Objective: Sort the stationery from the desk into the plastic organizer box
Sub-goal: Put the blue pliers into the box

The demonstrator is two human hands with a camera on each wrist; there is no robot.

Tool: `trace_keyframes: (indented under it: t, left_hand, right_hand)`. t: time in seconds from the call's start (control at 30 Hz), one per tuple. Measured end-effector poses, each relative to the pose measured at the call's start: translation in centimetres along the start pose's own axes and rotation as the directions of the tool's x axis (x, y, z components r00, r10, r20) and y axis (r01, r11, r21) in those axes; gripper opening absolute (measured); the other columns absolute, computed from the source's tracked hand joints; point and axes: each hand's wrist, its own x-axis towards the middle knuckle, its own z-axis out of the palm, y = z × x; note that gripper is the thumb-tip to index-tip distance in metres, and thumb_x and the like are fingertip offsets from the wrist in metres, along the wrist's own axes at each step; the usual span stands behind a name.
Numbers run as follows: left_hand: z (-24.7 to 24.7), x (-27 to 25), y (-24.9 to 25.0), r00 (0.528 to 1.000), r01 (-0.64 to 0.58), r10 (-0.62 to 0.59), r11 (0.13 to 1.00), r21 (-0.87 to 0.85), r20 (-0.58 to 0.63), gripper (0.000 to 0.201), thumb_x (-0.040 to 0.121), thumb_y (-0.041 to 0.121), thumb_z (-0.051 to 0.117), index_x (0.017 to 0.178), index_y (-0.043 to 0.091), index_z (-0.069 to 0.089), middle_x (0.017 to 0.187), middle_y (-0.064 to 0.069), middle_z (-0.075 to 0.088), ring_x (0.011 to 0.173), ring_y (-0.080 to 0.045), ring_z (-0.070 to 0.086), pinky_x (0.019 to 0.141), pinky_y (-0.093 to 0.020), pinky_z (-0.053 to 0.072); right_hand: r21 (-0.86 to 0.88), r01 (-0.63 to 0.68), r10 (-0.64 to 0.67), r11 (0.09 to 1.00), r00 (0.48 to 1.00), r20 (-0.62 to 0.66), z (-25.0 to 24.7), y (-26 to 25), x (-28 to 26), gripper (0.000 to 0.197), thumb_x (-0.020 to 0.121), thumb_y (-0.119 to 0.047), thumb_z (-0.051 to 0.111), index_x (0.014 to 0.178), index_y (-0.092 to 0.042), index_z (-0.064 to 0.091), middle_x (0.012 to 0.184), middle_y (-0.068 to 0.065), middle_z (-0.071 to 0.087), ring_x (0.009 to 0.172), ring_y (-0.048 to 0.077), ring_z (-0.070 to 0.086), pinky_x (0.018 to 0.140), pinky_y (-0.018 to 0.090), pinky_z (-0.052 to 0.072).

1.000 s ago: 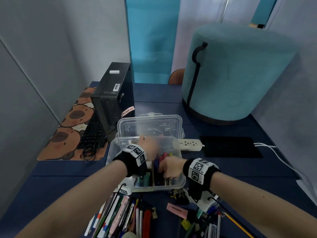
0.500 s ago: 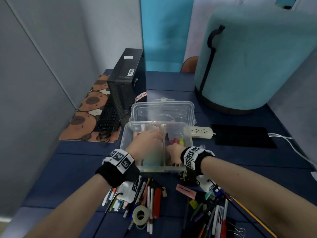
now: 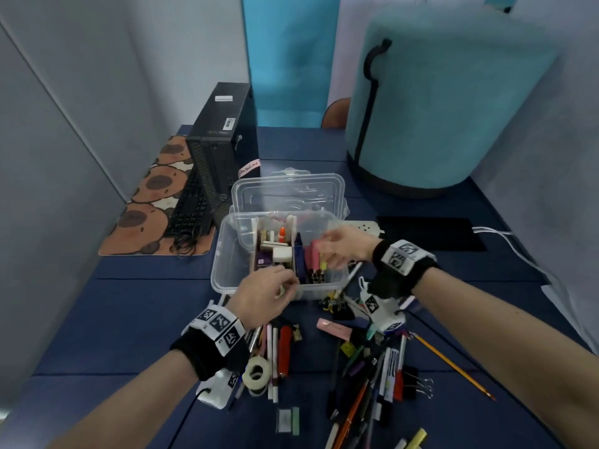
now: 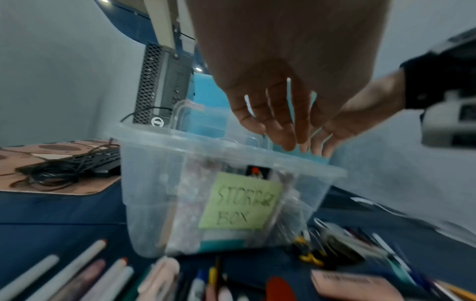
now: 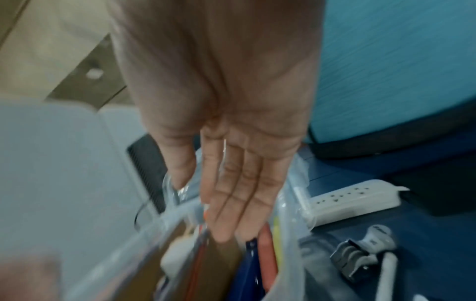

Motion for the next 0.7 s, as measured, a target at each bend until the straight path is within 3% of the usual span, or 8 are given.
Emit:
trace_keyframes:
  t: [0.07,0.13,0.27,0.37,0.47,0.5,0.57,0.7]
  left_hand:
    - [1.5,-0.3,1.6,0.997,-0.049,0.048,0.999,0.015,0.066,0.017,0.093,0.033,0.05,0.091,0.023,0.063,0.086,0.01,0.063,0.079,-0.009,0.059,0.068,-0.019,0.042]
    - [3.5,-0.4,2.8,0.983,-0.087,0.081,0.996,0.028,0.167,0.018,0.093,0.032,0.049,0.091,0.021,0.063,0.087,0.007,0.064,0.082,-0.014,0.06,0.068,-0.021,0.04]
    - [8.4,0.2,4.5,0.926,-0.117,0.082,0.99,0.074,0.367,0.024,0.094,0.026,0.045,0.114,0.019,0.057,0.113,-0.003,0.055,0.108,-0.023,0.05,0.088,-0.037,0.045]
    - [11.2,1.0,5.6,0.904,-0.065,-0.005,0.987,0.149,0.427,0.046,0.094,0.023,0.046,0.139,0.019,0.038,0.138,-0.008,0.039,0.126,-0.029,0.037,0.099,-0.045,0.041]
    - [12.8,1.3,5.9,0.858,0.006,-0.102,0.982,0.188,0.503,0.062,0.094,0.021,0.045,0.15,0.024,0.018,0.153,-0.01,0.022,0.138,-0.034,0.024,0.106,-0.049,0.036]
    - [13.1,1.3,5.8,0.846,0.015,-0.109,0.984,0.18,0.522,0.064,0.094,0.019,0.044,0.151,0.025,0.015,0.154,-0.01,0.021,0.138,-0.035,0.023,0.107,-0.049,0.036]
    - [13.5,1.1,5.5,0.845,0.026,-0.11,0.986,0.166,0.524,0.066,0.094,0.014,0.043,0.151,0.027,0.013,0.153,-0.01,0.021,0.137,-0.035,0.024,0.106,-0.048,0.038]
    - [13.1,0.2,4.5,0.86,0.028,-0.122,0.981,0.194,0.496,0.067,0.092,0.008,0.043,0.15,0.029,0.018,0.155,-0.006,0.017,0.134,-0.035,0.031,0.101,-0.046,0.043]
  right_hand:
    - [0.246,0.016,0.006,0.969,0.996,-0.089,-2.1,1.4,-3.3,0.027,0.095,-0.026,0.057,0.113,-0.007,0.061,0.087,0.011,0.068,0.067,0.017,0.066,0.064,0.029,0.058]
    - [0.36,0.018,0.06,0.933,0.977,-0.204,-3.2,3.7,-6.2,0.023,0.096,-0.024,0.057,0.104,-0.004,0.064,0.083,0.013,0.068,0.065,0.018,0.065,0.064,0.03,0.057]
    - [0.449,-0.138,0.302,0.883,0.899,-0.317,-1.0,10.2,-10.2,0.015,0.097,-0.019,0.053,0.097,-0.005,0.06,0.074,0.01,0.062,0.062,0.02,0.059,0.059,0.027,0.051]
    - [0.139,-0.393,0.415,0.909,0.821,-0.393,2.3,15.4,-11.6,0.02,0.094,-0.016,0.051,0.075,-0.013,0.056,0.074,0.008,0.057,0.064,0.021,0.052,0.065,0.034,0.047]
    - [-0.18,-0.587,0.527,0.789,0.798,-0.291,5.4,18.4,-13.2,0.016,0.092,-0.018,0.047,0.077,-0.016,0.051,0.092,0.008,0.058,0.083,0.024,0.055,0.071,0.029,0.04]
    - [-0.221,-0.587,0.542,0.779,0.807,-0.233,6.2,19.0,-13.5,0.017,0.091,-0.019,0.049,0.074,-0.017,0.047,0.088,0.006,0.055,0.084,0.025,0.056,0.066,0.028,0.04]
    - [-0.17,-0.576,0.554,0.799,0.817,-0.162,7.4,19.0,-14.1,0.016,0.092,-0.022,0.051,0.079,-0.015,0.044,0.079,0.003,0.047,0.069,0.02,0.05,0.055,0.025,0.036]
    - [-0.117,-0.518,0.499,0.847,0.852,-0.155,8.8,18.0,-14.0,0.018,0.095,-0.026,0.049,0.105,-0.012,0.045,0.1,0.007,0.044,0.074,0.022,0.045,0.061,0.029,0.038]
